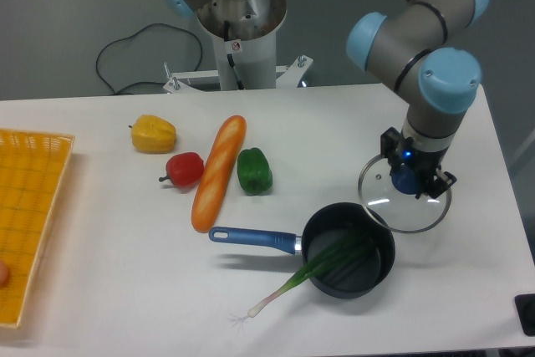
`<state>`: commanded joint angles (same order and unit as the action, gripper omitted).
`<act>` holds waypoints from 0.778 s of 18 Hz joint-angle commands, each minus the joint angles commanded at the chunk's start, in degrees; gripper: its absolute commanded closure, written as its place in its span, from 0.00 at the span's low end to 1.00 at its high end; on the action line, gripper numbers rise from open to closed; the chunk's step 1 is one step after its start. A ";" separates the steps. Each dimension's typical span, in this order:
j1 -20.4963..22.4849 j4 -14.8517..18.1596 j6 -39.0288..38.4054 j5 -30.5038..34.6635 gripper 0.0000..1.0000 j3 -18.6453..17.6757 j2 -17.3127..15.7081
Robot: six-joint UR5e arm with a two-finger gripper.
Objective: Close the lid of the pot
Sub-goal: 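Carry the glass lid over the black saucepan and lower it onto the rim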
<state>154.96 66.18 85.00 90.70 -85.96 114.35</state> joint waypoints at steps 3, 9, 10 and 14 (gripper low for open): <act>-1.41 0.00 -2.37 0.09 0.41 0.09 0.00; -4.48 -0.09 -6.86 0.35 0.41 0.17 0.09; -4.92 -0.17 -7.65 0.35 0.41 0.09 0.17; -6.24 -0.26 -9.67 0.35 0.41 0.18 0.44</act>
<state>148.72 65.92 75.33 91.05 -85.78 114.78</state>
